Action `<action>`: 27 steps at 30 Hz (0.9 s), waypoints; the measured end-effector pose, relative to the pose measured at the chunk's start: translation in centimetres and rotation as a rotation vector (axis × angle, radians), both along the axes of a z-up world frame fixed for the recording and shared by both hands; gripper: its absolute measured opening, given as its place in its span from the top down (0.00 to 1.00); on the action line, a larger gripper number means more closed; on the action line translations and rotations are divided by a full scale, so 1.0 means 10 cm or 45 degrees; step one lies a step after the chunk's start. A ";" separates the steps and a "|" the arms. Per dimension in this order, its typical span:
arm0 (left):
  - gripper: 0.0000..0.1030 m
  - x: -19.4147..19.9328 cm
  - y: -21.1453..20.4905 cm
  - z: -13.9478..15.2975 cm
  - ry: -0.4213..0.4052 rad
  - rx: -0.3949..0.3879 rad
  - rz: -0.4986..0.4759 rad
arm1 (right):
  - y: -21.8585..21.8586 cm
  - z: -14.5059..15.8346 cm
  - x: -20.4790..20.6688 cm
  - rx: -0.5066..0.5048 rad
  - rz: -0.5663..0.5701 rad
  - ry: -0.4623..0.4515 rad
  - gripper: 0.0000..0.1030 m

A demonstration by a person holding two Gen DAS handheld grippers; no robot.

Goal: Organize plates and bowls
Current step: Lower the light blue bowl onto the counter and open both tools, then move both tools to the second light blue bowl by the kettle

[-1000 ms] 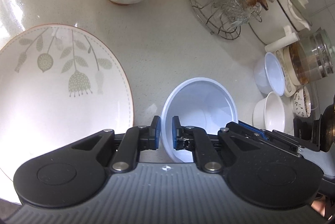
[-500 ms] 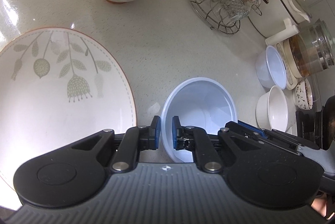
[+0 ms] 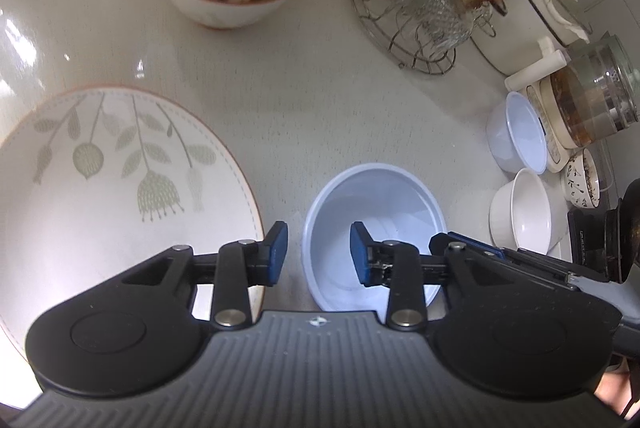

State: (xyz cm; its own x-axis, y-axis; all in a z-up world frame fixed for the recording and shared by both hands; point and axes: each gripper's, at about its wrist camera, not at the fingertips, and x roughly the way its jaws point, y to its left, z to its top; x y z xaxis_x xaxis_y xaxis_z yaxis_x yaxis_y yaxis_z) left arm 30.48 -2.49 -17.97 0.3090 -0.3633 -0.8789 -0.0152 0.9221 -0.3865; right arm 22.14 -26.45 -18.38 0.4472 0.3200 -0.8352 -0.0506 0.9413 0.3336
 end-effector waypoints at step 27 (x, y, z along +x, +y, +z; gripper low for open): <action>0.62 -0.22 0.09 1.32 -0.560 0.064 -0.252 | 0.09 1.29 -0.36 -0.046 -0.190 -0.485 0.58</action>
